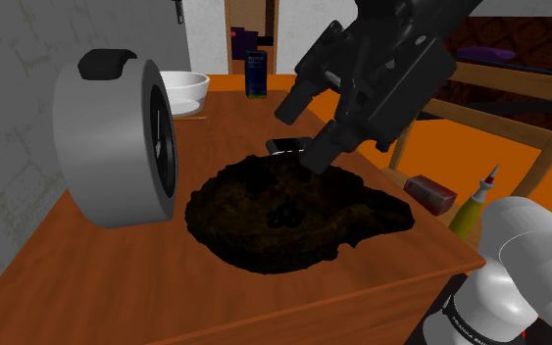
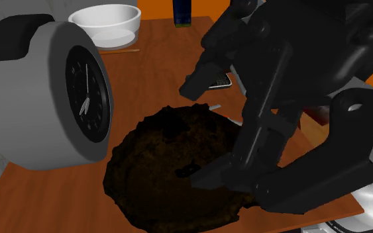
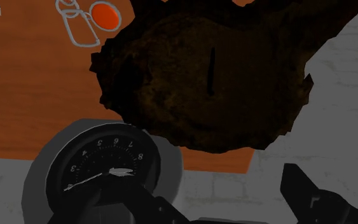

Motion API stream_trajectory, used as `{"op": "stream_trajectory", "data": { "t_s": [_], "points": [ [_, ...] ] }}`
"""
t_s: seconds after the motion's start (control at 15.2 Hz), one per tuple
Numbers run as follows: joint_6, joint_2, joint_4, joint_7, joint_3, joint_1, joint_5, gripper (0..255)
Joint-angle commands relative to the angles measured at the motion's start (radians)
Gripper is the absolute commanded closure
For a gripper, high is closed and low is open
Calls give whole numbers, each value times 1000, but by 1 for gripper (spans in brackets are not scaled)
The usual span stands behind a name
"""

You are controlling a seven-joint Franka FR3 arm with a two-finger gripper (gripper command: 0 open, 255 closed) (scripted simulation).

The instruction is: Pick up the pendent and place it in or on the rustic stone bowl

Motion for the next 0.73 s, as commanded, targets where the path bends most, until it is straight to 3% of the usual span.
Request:
{"op": "stream_trajectory", "data": {
  "t_s": [0.0,0.13,0.66],
  "points": [
    [-50,-20,28,3,-15,1,-6,0],
    [-110,-38,68,6,-34,2,-14,0],
    [-110,-38,68,7,-34,2,-15,0]
  ]
}}
